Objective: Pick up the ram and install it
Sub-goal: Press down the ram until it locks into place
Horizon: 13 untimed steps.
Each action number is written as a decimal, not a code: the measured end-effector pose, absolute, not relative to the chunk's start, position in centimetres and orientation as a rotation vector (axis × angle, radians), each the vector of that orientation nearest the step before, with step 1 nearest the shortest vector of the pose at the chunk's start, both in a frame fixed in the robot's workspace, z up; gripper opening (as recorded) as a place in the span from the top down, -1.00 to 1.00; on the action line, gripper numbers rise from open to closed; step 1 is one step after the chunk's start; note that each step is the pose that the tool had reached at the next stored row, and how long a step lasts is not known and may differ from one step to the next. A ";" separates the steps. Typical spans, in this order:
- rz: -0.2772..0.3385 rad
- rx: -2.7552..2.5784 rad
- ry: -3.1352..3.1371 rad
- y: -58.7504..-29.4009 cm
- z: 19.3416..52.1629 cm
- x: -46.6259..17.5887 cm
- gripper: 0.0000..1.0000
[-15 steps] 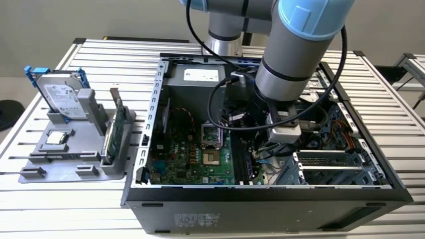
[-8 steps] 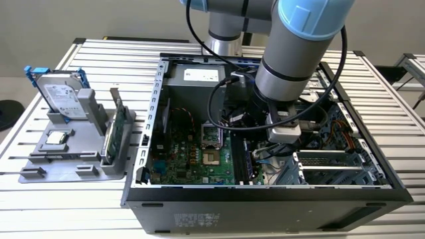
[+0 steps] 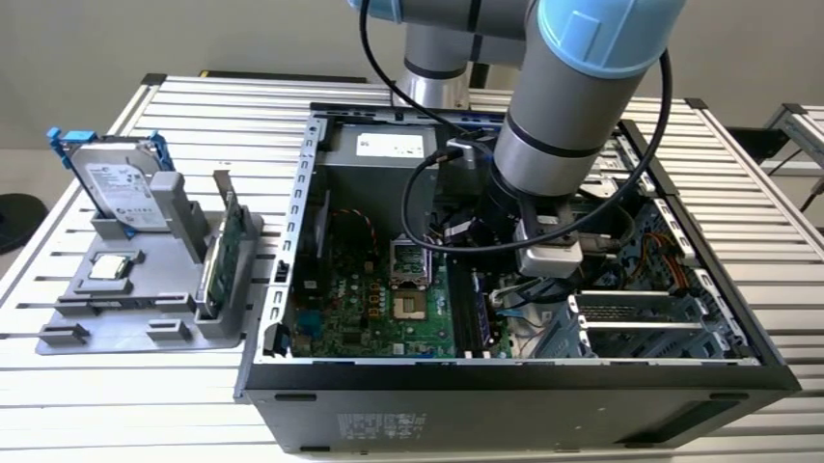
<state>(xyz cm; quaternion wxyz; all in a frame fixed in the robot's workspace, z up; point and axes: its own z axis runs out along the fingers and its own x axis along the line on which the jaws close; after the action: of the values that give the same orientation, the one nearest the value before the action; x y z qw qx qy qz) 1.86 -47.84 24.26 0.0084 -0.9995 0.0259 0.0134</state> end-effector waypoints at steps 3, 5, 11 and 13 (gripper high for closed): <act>0.042 -3.123 0.081 -47.8 24.3 1.8 1.00; 0.042 -3.123 0.081 -47.8 24.3 1.8 1.00; 0.042 -3.125 0.043 -47.8 24.3 1.8 1.00; 0.042 -3.125 0.014 -47.8 24.3 1.8 1.00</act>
<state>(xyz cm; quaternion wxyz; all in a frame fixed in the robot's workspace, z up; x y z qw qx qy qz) 1.84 -47.84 24.27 0.0081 -0.9999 0.0045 0.0136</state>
